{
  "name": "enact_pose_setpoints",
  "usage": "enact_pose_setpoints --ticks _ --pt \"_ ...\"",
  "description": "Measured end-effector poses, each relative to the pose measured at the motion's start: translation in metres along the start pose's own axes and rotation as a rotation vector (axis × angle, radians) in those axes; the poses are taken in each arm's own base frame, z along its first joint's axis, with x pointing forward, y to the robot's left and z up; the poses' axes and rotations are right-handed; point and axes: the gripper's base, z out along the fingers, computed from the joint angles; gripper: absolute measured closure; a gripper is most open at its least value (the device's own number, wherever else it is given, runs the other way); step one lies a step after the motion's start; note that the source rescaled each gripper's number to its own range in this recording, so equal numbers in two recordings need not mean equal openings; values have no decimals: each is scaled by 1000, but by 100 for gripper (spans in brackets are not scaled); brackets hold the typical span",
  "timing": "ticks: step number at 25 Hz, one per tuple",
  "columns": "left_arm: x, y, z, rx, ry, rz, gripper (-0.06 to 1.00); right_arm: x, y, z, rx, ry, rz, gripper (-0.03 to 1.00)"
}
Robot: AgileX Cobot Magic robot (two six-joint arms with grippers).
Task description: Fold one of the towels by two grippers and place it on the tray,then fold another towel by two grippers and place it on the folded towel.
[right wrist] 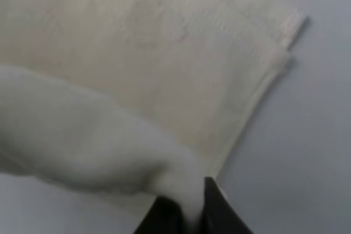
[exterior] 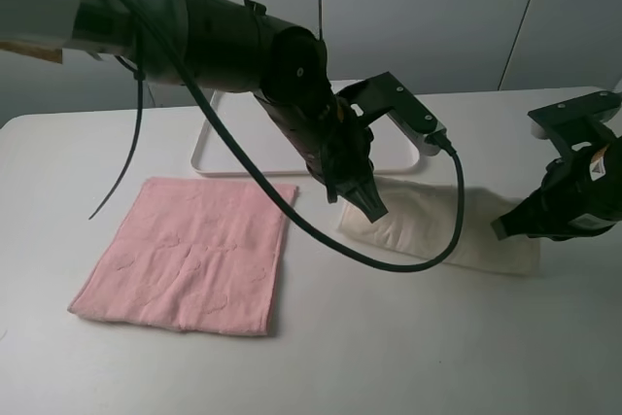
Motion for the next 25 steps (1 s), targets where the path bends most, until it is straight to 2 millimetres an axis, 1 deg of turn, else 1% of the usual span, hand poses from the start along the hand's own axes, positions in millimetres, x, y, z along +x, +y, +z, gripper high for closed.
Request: enact_pose_setpoints --ticks 4,10,11,12,13,14,15,16,18,19,20,21,23,25 --pt "-3 3 10 -23 5 -18 94 -3 -4 0 44 -28 22 97" --pt "-9 6 8 -44 -13 -15 94 -7 -9 -1 97 -77 31 97" --pt "-9 7 8 -49 -12 -20 94 -8 -10 -1 105 -85 33 96" --pt "-9 8 8 -57 -10 -31 93 -9 -10 -1 107 -97 32 92" --pt "-8 9 8 -68 -9 -39 91 -10 -10 -1 103 -111 37 86" --pt "-8 10 8 -79 -7 -44 85 -11 -9 -1 100 -120 34 76" --pt "-8 10 8 -87 -6 -57 78 -12 -9 -1 94 -132 35 61" --pt "-8 11 8 -94 -6 -68 66 -14 -8 -1 81 -150 42 47" --pt "-8 11 8 -100 -6 -93 33 -16 -6 -2 65 -171 60 12" --pt "-8 12 8 -101 -7 -110 12 -16 -6 -2 63 -175 62 3" --pt "-8 12 8 -101 -8 -130 2 -17 -6 -2 63 -176 62 0" --pt "-8 12 8 -100 -9 -152 -1 -16 -7 -2 70 -170 62 -2" --pt "-8 12 7 -100 -2 -172 -3 -14 -9 -2 92 -148 63 -3" --pt "-9 12 5 -101 32 -206 -4 -17 -12 -4 123 -125 87 -3"
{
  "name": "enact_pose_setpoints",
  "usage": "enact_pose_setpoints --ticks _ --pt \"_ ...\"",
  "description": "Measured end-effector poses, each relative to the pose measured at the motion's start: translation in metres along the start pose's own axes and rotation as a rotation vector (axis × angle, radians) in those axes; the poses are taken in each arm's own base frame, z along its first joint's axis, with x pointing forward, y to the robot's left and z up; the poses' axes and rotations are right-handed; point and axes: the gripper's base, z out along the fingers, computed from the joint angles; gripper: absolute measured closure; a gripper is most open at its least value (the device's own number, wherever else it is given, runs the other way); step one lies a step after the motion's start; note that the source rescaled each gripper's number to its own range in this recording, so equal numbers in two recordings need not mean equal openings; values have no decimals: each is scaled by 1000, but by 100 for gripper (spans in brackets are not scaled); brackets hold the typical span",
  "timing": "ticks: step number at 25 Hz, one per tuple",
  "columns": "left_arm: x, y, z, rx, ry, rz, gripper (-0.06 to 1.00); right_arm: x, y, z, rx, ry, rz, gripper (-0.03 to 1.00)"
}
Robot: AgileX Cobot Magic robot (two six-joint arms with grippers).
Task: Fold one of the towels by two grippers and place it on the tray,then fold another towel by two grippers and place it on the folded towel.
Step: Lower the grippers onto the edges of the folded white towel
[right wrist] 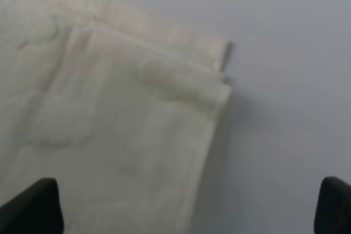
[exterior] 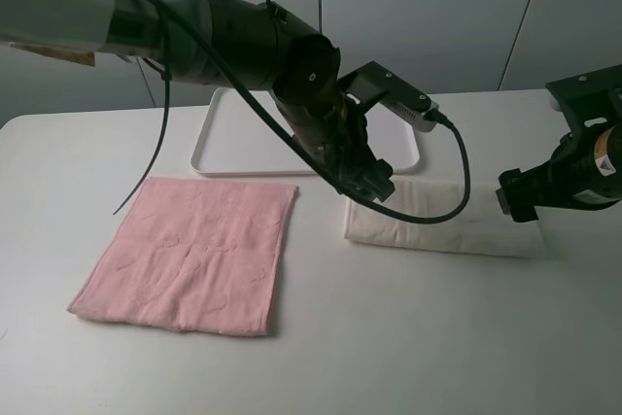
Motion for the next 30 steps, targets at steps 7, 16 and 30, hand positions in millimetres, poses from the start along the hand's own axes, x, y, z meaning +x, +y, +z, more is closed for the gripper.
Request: enact_pose_setpoints --ticks 7,16,30 --pt "-22 23 -13 -25 63 -187 -4 -29 4 -1 -30 177 -9 -3" --pt "-16 30 28 69 261 -354 -4 -60 16 4 -193 297 63 -3" --pt "3 29 61 3 406 -455 -4 -57 -36 9 -210 372 198 -3"
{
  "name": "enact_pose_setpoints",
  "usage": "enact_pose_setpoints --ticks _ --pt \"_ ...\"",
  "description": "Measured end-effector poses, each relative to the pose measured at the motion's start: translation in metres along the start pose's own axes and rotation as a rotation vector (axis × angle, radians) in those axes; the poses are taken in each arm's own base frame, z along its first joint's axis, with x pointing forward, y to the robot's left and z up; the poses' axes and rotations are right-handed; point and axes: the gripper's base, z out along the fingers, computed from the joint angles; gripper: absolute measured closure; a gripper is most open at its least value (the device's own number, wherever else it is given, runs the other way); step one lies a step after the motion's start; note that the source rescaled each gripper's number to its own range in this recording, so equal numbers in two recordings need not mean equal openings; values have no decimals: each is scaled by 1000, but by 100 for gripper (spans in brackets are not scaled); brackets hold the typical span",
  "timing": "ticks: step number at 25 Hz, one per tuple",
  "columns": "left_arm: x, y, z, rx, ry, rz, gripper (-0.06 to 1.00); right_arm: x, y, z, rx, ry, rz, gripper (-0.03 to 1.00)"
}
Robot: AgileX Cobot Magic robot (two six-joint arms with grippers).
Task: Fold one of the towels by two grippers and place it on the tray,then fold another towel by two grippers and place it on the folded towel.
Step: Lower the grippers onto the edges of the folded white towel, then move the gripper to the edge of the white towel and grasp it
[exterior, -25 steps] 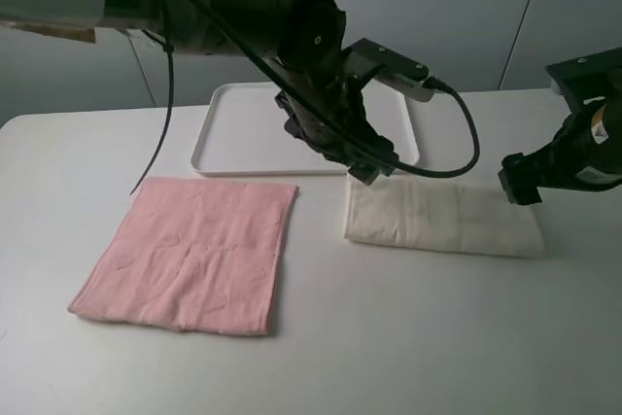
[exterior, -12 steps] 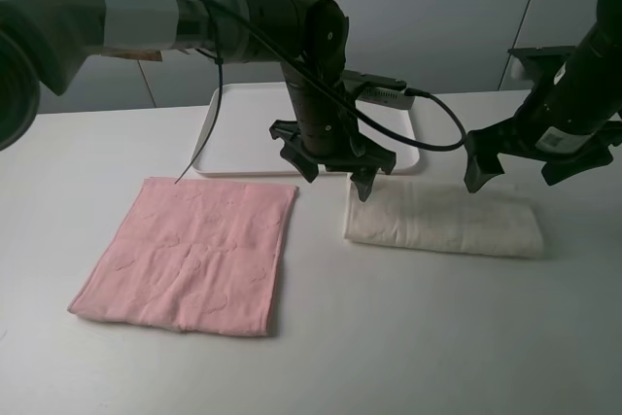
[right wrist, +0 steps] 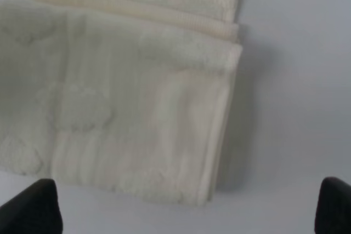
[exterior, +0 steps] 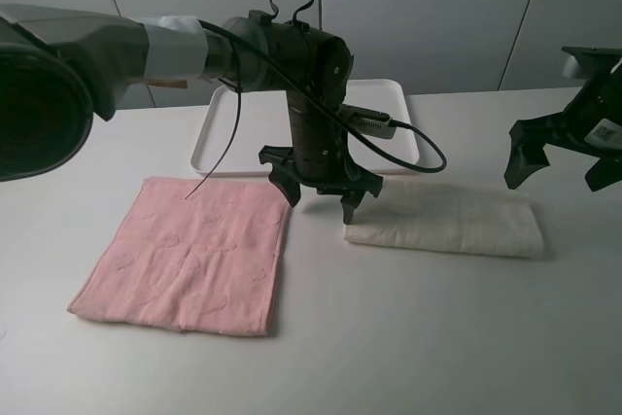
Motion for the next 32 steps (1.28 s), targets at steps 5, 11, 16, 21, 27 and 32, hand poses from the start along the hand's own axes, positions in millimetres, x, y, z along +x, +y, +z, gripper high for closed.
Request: enact_pose_setpoints --ticks 5,11,16,21,27,32 --pt "-1 -1 4 9 -7 -10 -4 -1 0 0 -2 -13 -10 -3" --pt "-10 -4 -9 32 -54 -13 -4 -4 -1 11 0 14 -13 -3" --pt "-13 -4 -12 17 -74 -1 -4 -4 0 30 -2 79 -16 -3" --pt "-12 -1 5 -24 -45 14 -4 -5 1 35 3 80 -26 -3" --pt "-13 -1 5 -25 -53 16 -4 -6 1 36 4 72 -26 -3" --pt "-13 -1 5 -25 -57 17 -4 -6 1 36 5 72 -28 -3"
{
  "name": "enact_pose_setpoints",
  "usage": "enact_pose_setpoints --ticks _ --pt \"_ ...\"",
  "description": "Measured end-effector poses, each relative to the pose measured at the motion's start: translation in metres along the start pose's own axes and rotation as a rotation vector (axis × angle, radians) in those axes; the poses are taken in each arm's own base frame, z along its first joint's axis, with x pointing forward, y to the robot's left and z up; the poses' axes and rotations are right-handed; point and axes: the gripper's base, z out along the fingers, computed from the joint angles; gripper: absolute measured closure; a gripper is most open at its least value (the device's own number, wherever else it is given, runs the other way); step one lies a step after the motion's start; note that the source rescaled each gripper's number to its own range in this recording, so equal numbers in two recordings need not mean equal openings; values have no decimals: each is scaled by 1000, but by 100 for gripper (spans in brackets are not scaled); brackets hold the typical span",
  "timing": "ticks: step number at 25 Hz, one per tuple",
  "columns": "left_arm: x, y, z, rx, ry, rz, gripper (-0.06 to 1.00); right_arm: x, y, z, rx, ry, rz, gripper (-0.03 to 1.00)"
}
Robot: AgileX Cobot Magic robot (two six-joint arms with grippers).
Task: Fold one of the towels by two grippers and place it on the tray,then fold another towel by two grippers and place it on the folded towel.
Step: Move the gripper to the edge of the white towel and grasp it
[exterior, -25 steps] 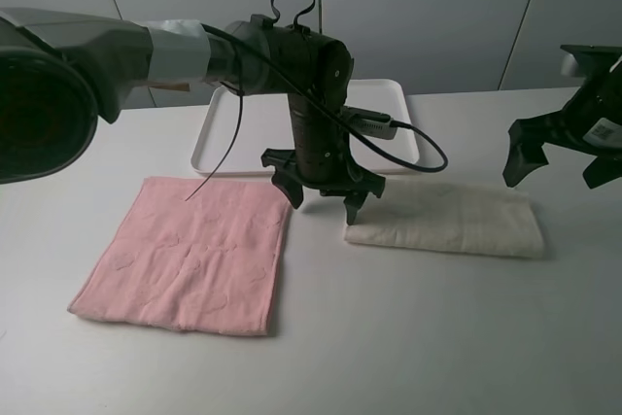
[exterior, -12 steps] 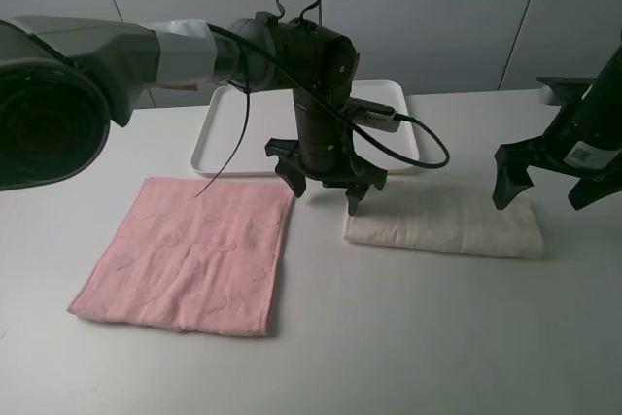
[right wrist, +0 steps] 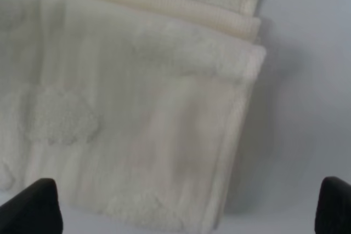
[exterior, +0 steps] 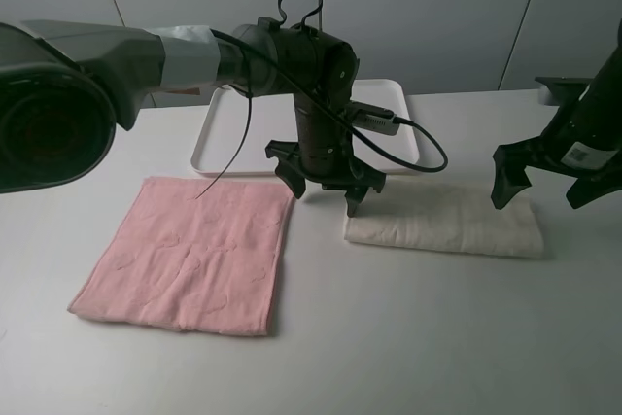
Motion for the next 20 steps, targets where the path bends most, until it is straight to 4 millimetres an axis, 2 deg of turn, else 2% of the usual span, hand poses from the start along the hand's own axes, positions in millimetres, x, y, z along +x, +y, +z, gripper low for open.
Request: enact_pose_setpoints --ticks 12,20 --pt "-1 1 4 -19 0 28 -4 -3 -1 0 17 -30 -15 -3" --pt "-1 1 5 -18 4 30 -4 -3 -3 12 22 10 -19 -3"
